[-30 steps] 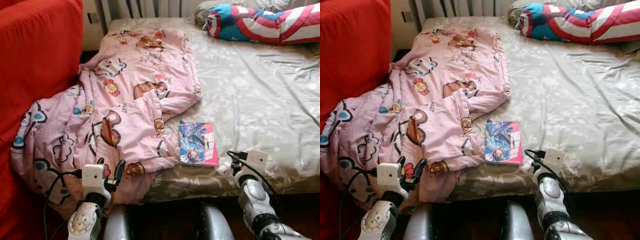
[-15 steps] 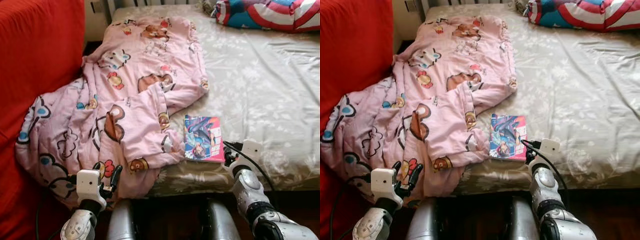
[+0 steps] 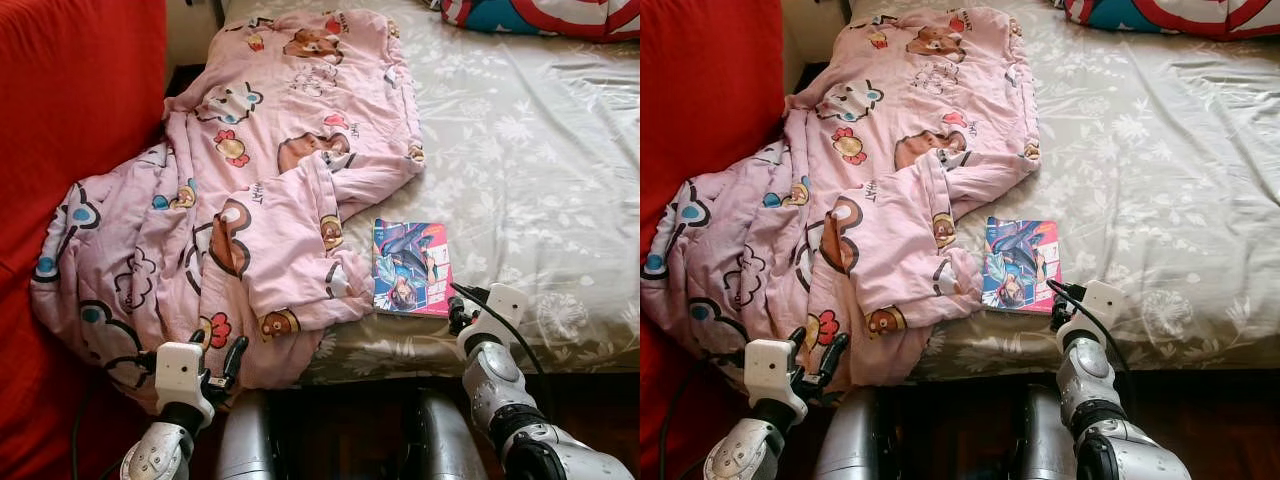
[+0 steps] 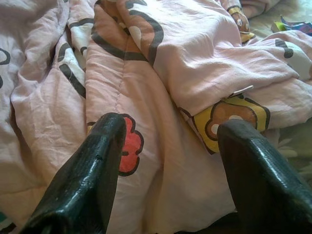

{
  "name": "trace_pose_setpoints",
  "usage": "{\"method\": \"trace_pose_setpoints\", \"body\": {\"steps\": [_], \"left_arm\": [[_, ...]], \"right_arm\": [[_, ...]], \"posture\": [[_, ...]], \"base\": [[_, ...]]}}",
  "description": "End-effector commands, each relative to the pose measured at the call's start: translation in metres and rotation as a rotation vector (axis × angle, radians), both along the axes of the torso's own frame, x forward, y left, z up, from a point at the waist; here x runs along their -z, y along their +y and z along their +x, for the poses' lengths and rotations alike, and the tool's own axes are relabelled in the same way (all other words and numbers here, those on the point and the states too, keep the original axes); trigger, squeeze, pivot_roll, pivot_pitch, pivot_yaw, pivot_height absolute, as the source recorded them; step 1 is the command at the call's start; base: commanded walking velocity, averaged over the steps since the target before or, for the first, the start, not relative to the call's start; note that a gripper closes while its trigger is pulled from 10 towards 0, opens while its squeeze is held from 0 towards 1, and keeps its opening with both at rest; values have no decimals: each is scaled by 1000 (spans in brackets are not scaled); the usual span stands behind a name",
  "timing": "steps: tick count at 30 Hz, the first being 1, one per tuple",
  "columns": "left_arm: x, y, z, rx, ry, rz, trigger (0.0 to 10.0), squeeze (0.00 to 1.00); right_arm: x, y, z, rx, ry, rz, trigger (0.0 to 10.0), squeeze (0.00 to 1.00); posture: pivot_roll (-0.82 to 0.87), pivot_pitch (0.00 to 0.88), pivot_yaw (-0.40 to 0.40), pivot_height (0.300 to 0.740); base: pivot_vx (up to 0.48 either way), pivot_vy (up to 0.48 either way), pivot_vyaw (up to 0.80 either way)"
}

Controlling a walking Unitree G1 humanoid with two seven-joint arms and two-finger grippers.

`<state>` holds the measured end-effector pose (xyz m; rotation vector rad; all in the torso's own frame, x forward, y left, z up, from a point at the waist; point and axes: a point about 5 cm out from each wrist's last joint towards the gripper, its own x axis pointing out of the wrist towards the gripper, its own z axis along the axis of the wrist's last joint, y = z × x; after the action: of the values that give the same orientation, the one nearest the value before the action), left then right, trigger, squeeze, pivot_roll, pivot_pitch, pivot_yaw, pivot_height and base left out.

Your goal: Clean up the room

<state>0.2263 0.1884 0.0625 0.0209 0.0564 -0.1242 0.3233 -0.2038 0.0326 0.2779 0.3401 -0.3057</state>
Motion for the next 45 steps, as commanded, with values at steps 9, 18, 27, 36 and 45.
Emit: {"method": "trace_pose_setpoints", "body": {"steps": [9,18,27,36,45], "left_arm": [[1,2,-1,4,17,20,10000,0],[0,2,1,2,17,24,10000,0],[1,2,3,3,16,25,10000,0],[2,0,6,3,15,23,10000,0],[4,-1,9,0,16,18,10000,0]], "right_arm": [[14,2,-11,31,63,42,10000,0],[15,6,-10,-1,67,55,0,0],[15,8,-9,-16,75,50,0,0],[14,8,-9,-29,72,39,0,0],[16,3,-12,-31,61,7,0,0]], "posture": [[213,223,53,579],[212,222,54,579],[213,216,51,579],[205,207,47,579],[190,192,37,579]], "base": [[0,0,0],[0,0,0],[0,0,0],[0,0,0],[0,0,0]]}}
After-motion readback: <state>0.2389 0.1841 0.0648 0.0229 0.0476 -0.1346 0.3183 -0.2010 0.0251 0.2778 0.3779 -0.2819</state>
